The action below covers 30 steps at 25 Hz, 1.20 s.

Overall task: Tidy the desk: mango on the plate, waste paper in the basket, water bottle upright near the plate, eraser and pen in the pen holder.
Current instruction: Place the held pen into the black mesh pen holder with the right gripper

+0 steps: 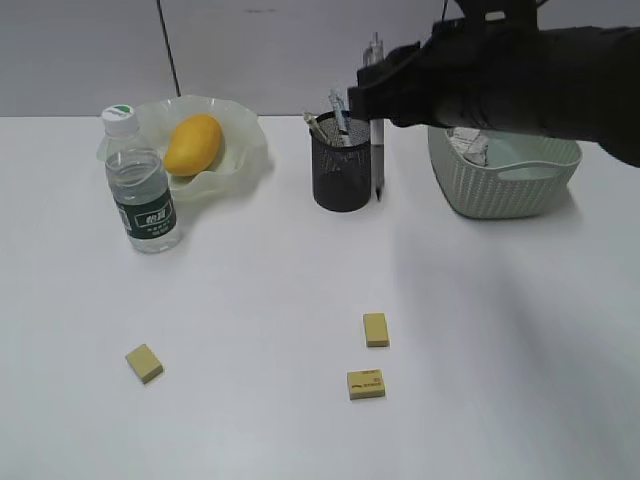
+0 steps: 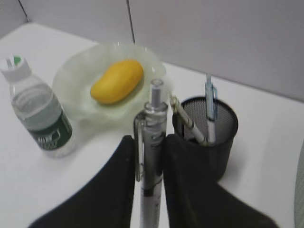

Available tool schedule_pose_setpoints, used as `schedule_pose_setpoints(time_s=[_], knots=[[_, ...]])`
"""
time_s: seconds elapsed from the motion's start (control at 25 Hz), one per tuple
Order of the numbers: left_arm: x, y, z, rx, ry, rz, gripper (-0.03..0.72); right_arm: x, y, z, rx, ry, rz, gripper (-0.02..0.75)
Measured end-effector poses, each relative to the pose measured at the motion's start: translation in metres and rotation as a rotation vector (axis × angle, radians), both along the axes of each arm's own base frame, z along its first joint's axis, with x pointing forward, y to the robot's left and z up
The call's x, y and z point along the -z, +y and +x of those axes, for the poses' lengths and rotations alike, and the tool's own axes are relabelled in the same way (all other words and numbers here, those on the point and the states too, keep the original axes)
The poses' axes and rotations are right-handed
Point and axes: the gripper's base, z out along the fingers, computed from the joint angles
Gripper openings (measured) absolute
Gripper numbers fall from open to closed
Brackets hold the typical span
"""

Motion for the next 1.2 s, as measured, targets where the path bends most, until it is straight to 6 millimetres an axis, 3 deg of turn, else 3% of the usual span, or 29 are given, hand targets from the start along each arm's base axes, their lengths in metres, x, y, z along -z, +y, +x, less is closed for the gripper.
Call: schedule_pose_setpoints(time_s=[0.16,0.44,0.76,1.2], knots=[[0.000,0.000,0.000,0.000,0.000,0.000,0.502,-0.003,0.007,0.015,0.001,-0.099,0.023,0.153],[0.000,0.000,0.000,0.000,0.000,0.000,0.502,-0.006,0.011,0.064,0.087,-0.179,0.091,0.153],[0.000,0.000,0.000,0.000,0.000,0.000,0.502,0.028,0.024,0.114,0.104,-0.193,0.021,0.153],[0.000,0.000,0.000,0.000,0.000,0.000,0.502,0.055,0.023,0.146,0.116,-0.211,-0.057,0.153]])
